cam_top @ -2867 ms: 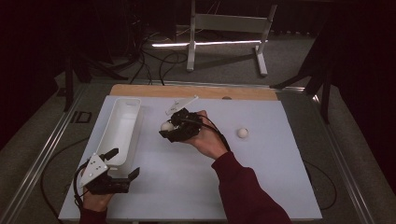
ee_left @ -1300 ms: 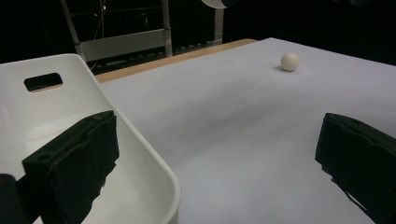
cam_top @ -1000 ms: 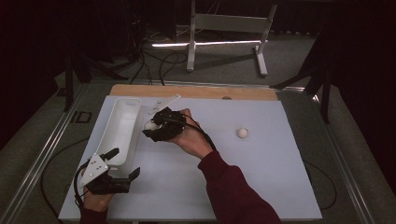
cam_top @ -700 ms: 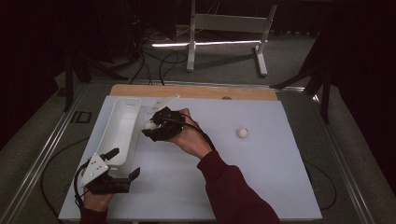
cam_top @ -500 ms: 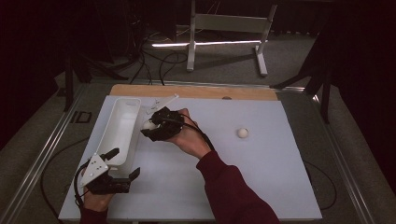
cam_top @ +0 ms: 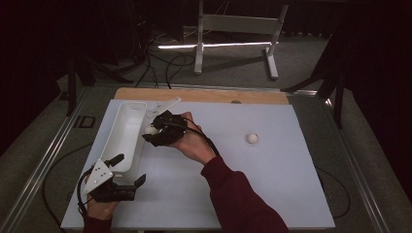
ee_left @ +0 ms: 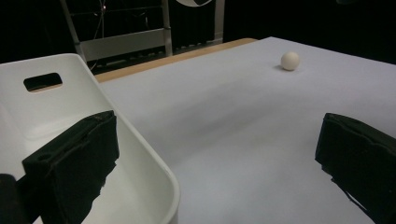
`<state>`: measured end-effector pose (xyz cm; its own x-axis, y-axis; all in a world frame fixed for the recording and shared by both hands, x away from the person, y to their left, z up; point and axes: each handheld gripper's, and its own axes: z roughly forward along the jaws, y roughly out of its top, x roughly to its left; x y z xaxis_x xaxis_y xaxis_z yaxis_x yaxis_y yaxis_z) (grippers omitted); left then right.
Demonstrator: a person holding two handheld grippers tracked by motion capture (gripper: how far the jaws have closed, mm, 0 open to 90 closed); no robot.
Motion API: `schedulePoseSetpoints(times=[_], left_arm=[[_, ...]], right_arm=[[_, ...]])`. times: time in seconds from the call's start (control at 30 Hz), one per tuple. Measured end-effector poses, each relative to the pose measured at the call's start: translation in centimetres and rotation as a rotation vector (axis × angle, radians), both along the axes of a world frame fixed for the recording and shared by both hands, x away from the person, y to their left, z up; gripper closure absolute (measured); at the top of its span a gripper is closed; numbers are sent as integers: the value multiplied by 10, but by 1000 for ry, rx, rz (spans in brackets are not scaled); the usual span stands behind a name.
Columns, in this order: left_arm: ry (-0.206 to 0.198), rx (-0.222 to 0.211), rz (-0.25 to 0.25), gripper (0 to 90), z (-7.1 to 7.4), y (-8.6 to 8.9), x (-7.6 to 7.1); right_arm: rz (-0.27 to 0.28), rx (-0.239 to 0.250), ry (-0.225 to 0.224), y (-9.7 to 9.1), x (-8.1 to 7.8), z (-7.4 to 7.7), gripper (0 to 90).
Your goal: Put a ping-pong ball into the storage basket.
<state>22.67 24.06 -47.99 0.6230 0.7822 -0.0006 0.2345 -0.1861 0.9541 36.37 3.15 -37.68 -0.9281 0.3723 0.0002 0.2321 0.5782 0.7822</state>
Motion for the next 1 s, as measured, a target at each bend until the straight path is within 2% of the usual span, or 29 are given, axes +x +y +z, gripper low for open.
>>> schedulePoseSetpoints(times=[1.0], left_arm=[[-2,1,1,3,0,0,1]], right_arm=[[-4,20,-3,15,4,3,507]])
